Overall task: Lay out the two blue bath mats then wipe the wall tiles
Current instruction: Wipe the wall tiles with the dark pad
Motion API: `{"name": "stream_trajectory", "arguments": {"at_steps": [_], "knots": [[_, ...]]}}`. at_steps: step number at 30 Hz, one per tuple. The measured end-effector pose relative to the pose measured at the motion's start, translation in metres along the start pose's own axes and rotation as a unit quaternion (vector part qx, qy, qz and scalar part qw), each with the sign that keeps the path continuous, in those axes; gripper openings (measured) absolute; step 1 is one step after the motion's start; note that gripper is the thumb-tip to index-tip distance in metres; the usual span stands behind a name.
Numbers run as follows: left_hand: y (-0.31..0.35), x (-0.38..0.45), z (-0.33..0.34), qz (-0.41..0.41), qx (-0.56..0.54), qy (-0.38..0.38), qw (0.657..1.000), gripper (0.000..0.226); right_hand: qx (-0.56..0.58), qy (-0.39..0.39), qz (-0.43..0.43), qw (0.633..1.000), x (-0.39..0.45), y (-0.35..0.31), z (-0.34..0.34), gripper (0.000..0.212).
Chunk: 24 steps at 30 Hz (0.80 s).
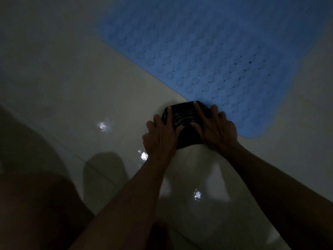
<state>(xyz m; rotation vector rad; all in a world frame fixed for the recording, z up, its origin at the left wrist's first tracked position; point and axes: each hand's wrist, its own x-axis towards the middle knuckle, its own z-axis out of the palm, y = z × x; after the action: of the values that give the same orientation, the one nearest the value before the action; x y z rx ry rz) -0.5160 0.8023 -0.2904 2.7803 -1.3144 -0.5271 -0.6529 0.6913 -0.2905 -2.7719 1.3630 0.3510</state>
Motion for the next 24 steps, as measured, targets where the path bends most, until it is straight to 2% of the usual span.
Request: {"name": "stream_trajectory", "arguments": {"at_steps": [5,11,18,24], "knots": [[-0.016,0.011,-0.017,-0.038,-0.053,-0.056,0.996,0.074,-0.005,-0.068,0.004,0.998,0.021,-0.026,-0.02,0.072],[-0.027,0.024,-0.029,-0.072,-0.064,-0.083,0.992,0.075,-0.025,-0.102,-0.017,0.994,0.046,-0.041,-0.037,0.074],[-0.048,0.035,-0.033,-0.113,-0.066,-0.05,0.99,0.075,-0.004,-0.078,-0.052,0.996,0.077,-0.064,-0.041,0.07],[-0.069,0.055,-0.044,-0.146,-0.035,-0.034,0.988,0.076,-0.004,-0.062,-0.121,0.991,0.114,-0.088,-0.049,0.069]]}}
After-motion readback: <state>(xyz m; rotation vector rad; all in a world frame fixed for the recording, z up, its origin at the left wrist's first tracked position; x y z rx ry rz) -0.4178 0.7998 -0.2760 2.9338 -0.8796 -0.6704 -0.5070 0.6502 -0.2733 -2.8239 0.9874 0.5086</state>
